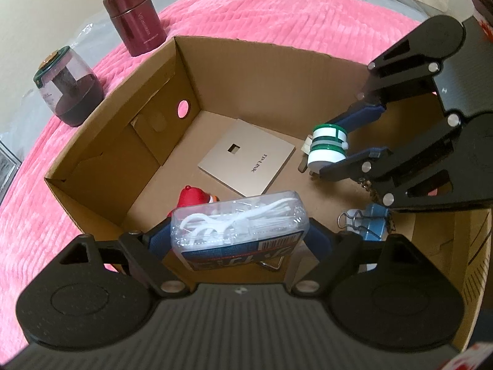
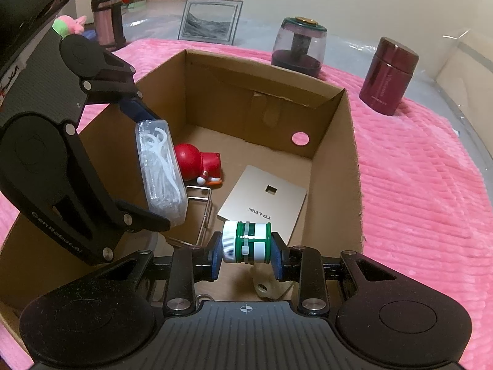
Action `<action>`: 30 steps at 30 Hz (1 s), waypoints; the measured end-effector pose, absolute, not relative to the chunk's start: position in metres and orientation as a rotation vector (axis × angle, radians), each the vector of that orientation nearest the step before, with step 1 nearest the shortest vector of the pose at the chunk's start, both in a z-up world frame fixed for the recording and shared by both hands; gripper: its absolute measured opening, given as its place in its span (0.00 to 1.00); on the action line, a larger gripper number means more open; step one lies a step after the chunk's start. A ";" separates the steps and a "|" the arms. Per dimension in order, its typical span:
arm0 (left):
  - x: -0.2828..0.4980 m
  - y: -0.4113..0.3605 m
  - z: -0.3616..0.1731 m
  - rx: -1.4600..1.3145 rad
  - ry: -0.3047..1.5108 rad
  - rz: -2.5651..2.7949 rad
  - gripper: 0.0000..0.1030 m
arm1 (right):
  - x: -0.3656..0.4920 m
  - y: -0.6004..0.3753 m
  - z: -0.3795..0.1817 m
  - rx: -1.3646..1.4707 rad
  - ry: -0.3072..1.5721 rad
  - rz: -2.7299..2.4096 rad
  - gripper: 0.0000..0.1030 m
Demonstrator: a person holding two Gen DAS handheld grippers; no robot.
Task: Organize rigid objects
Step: 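Lower the card box and spool into the box and open both tools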
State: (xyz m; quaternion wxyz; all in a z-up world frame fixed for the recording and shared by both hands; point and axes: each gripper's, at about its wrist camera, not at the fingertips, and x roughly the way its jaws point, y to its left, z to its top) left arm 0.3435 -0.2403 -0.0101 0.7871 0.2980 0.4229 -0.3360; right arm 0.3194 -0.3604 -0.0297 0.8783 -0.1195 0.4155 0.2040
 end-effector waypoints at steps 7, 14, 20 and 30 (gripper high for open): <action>0.345 -0.236 -0.009 0.636 0.893 -0.703 0.85 | 0.320 -0.359 -0.032 -0.252 0.871 0.427 0.28; 0.346 -0.232 -0.001 0.618 0.875 -0.691 0.85 | 0.320 -0.359 -0.029 -0.257 0.871 0.428 0.28; 0.343 -0.231 0.003 0.617 0.868 -0.697 0.85 | 0.320 -0.358 -0.029 -0.260 0.874 0.431 0.28; 0.339 -0.229 0.007 0.618 0.859 -0.700 0.85 | 0.322 -0.355 -0.031 -0.276 0.892 0.433 0.28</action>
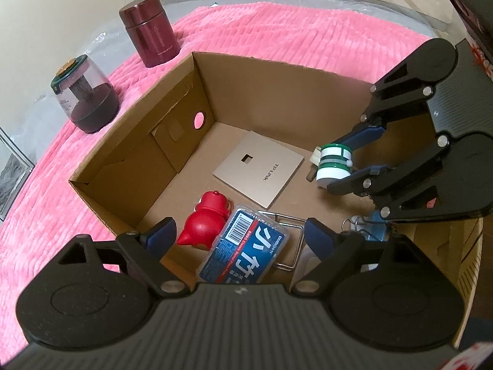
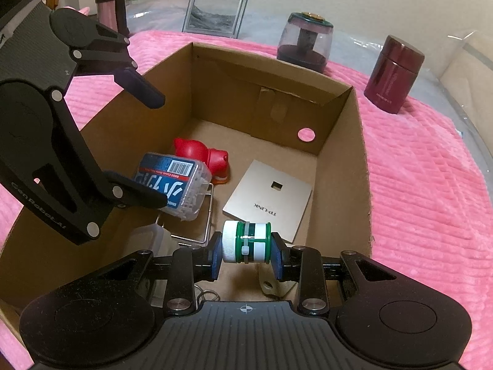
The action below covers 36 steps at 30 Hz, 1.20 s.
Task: Organize rigid objects
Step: 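Lower the card box and spool into the box and open both tools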
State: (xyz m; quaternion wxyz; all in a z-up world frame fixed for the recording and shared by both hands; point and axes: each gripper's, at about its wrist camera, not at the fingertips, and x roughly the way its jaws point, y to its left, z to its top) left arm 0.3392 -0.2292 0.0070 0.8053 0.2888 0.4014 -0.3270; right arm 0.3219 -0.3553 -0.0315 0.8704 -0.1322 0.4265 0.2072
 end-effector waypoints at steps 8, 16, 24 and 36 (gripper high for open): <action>0.339 -0.230 0.007 0.618 0.857 -0.703 0.85 | 0.324 -0.352 -0.034 -0.281 0.903 0.440 0.28; 0.337 -0.229 0.008 0.618 0.853 -0.703 0.85 | 0.324 -0.352 -0.034 -0.282 0.905 0.442 0.28; 0.337 -0.229 0.010 0.617 0.851 -0.702 0.85 | 0.325 -0.352 -0.033 -0.271 0.901 0.445 0.28; 0.325 -0.224 0.024 0.600 0.817 -0.688 0.85 | 0.312 -0.360 -0.017 -0.235 0.869 0.416 0.28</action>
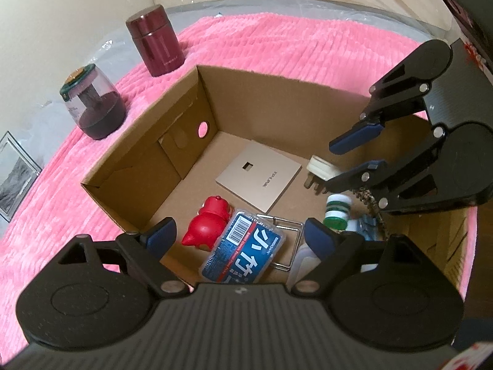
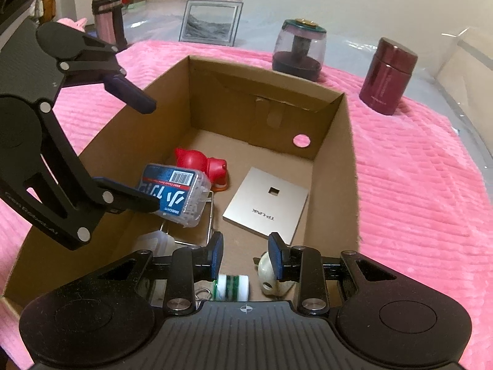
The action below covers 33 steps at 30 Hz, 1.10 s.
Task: Organize rigid objects
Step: 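Lower the card box and spool into the box and open both tools, then withdraw both tools up and away from the box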
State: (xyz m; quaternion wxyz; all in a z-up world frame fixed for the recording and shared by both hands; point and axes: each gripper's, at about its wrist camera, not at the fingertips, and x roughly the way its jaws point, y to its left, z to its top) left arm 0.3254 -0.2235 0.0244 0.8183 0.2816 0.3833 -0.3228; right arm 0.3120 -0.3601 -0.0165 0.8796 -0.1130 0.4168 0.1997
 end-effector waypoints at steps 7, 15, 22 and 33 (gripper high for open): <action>0.306 -0.218 0.046 0.547 0.777 -0.669 0.85 | 0.291 -0.366 0.001 -0.212 0.837 0.399 0.28; 0.268 -0.211 0.068 0.492 0.715 -0.638 0.89 | 0.252 -0.373 0.026 -0.151 0.799 0.368 0.28; 0.230 -0.200 0.084 0.434 0.667 -0.597 0.96 | 0.216 -0.383 0.048 -0.086 0.732 0.317 0.76; 0.172 -0.162 0.083 0.288 0.664 -0.487 0.99 | 0.155 -0.380 0.068 -0.064 0.701 0.310 0.81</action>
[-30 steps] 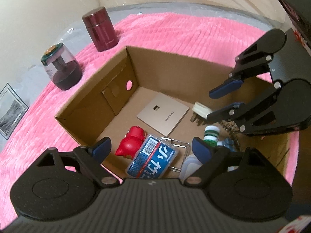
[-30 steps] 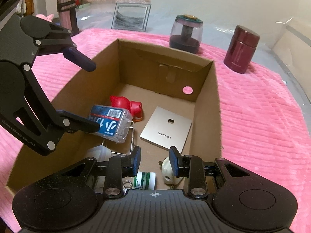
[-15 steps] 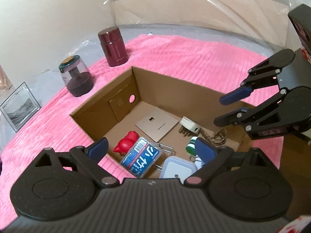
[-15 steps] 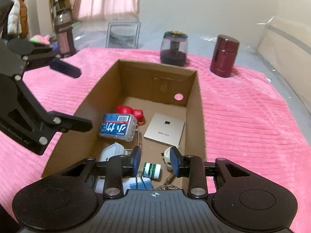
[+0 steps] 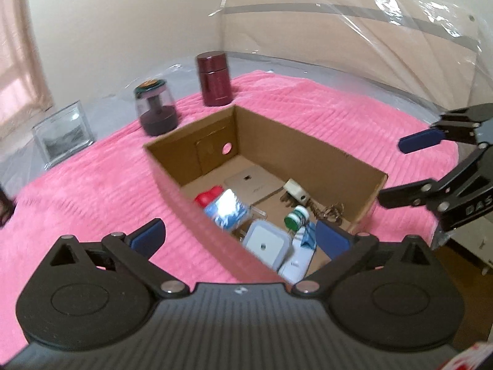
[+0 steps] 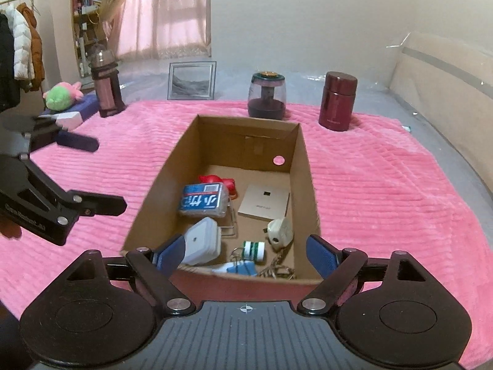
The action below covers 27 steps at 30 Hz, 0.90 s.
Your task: Organize rigid objects
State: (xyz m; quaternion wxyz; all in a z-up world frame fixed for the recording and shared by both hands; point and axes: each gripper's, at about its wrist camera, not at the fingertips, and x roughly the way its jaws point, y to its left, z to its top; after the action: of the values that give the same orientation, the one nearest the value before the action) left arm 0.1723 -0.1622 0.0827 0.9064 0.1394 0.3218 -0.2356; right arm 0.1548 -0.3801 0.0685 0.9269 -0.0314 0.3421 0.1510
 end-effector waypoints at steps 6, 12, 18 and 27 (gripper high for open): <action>0.131 -0.130 0.077 0.118 0.662 -0.345 0.99 | 0.123 -0.376 0.078 -0.022 0.642 0.289 0.81; 0.094 -0.111 0.072 0.027 0.669 -0.240 0.98 | 0.100 -0.376 0.078 0.017 0.633 0.273 0.81; 0.067 -0.105 0.071 -0.024 0.684 -0.204 0.98 | 0.082 -0.382 0.067 0.146 0.659 0.261 0.81; 0.042 -0.111 0.070 -0.065 0.690 -0.171 0.98 | 0.070 -0.373 0.058 0.141 0.698 0.256 0.81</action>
State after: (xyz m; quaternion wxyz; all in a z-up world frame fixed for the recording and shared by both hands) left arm 0.0418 -0.1114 0.0695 0.9371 -0.0320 0.3375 -0.0835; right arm 0.0702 -0.3734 0.0583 0.9292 0.0690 0.3409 0.1250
